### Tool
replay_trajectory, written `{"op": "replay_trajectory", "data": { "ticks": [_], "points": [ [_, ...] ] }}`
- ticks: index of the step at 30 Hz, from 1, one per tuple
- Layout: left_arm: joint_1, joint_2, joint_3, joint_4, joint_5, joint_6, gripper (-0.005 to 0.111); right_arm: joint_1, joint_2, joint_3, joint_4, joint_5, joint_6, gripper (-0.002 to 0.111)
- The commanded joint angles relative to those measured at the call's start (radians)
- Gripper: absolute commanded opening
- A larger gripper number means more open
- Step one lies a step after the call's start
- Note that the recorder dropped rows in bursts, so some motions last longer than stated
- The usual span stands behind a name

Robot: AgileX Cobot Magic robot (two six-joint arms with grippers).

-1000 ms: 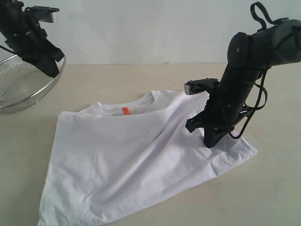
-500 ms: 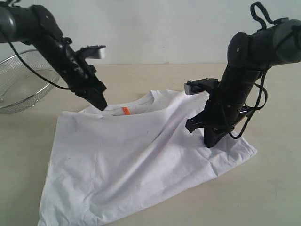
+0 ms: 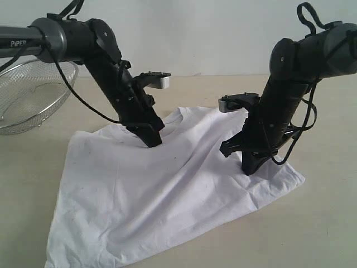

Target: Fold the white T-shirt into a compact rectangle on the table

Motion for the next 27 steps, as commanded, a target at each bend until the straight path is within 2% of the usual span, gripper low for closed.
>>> {"op": "replay_trajectory", "data": {
  "ticks": [1,7,13,20,23,24,25,27],
  "points": [
    [-0.062,-0.031,0.010,-0.063,0.019,0.009,0.004,0.001,-0.007,0.003,-0.005,-0.012,-0.014,0.000],
    [-0.133,-0.067,0.079,-0.063,0.019,-0.011,0.004,0.001,-0.007,0.003,-0.028,-0.017,-0.016,0.000],
    [-0.175,-0.065,0.242,-0.097,0.019,-0.016,0.004,0.001,-0.026,-0.022,-0.022,-0.014,-0.029,0.000],
    [-0.222,-0.077,0.389,-0.159,0.005,-0.006,0.004,0.001,-0.174,-0.096,0.026,-0.047,-0.039,0.000],
    [-0.228,-0.097,0.416,-0.258,0.005,0.092,0.004,0.001,-0.171,-0.108,0.127,-0.059,-0.161,0.000],
    [-0.228,-0.124,0.416,-0.268,0.001,0.106,0.004,0.001,-0.153,-0.109,0.204,-0.059,-0.262,0.000],
    [-0.228,-0.143,0.416,-0.251,-0.005,0.102,0.004,0.001,-0.145,-0.109,0.229,-0.067,-0.305,0.000],
    [-0.207,-0.202,0.416,-0.122,-0.064,0.014,0.004,0.001,-0.117,-0.109,0.329,-0.088,-0.384,0.000]
  ]
}}
